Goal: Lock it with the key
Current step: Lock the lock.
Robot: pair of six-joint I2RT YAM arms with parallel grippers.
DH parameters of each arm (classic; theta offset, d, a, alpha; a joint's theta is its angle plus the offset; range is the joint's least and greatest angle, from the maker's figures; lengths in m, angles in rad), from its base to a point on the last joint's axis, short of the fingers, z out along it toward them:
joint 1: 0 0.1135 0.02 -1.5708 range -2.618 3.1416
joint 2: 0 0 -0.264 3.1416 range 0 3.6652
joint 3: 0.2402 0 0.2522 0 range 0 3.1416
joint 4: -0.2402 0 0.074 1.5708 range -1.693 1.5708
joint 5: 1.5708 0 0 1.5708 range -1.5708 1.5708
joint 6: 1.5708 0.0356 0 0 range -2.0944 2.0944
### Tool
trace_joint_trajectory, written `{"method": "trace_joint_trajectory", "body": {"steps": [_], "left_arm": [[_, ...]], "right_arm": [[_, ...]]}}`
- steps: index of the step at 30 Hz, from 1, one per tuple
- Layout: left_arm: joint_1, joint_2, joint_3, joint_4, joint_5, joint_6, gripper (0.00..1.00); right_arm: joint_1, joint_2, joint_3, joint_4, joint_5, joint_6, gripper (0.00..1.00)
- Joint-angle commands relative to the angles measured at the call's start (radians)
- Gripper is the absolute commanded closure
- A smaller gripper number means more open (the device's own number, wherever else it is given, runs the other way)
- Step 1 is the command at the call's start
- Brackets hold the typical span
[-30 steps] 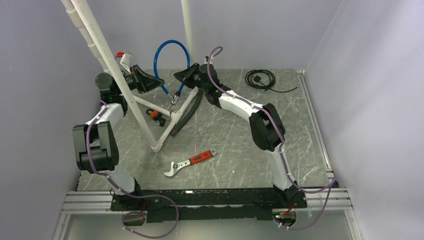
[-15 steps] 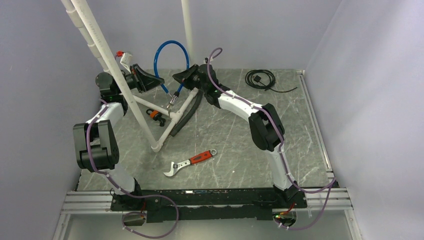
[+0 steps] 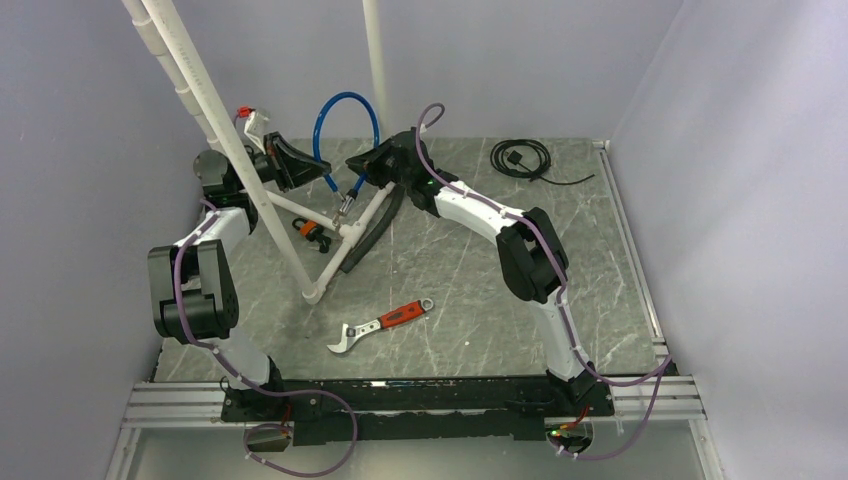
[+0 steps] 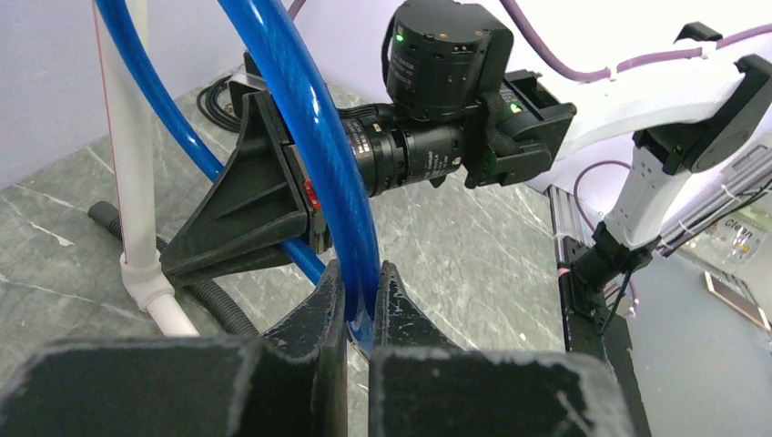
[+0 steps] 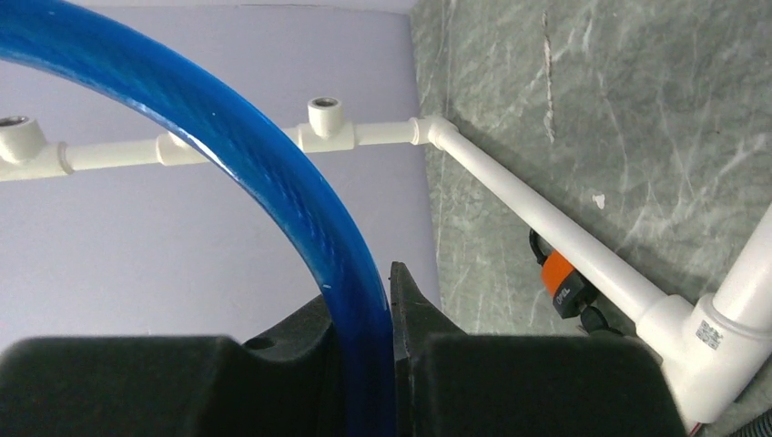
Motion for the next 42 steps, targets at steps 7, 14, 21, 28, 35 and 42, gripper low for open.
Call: {"method": "trace_joint_trajectory", "body": {"steps": [7, 14, 21, 28, 35, 42], "left_arm": [[-0.011, 0.031, 0.040, 0.209, 0.163, -0.005, 1.00], [-0.008, 0.097, 0.104, 0.405, 0.261, -0.140, 1.00], [-0.008, 0.129, 0.120, 0.403, 0.256, -0.171, 0.98], [0.008, 0.119, 0.111, 0.179, 0.197, -0.075, 0.94], [-0.026, 0.017, 0.316, -1.281, 0.004, 1.056, 0.94], [-0.023, 0.003, 0.383, -1.702, 0.074, 1.440, 0.92]], "right_arm": [[-0.002, 0.005, 0.034, 0.002, 0.004, 0.071, 1.00], [-0.017, 0.007, 0.030, 0.036, -0.013, 0.050, 1.00], [-0.018, 0.006, 0.040, 0.100, -0.025, 0.010, 1.00], [-0.017, 0.021, 0.070, 0.136, -0.009, -0.050, 1.00], [-0.018, 0.031, 0.049, 0.168, -0.019, -0.085, 1.00], [-0.013, 0.048, 0.053, 0.158, -0.019, -0.077, 1.00]]}}
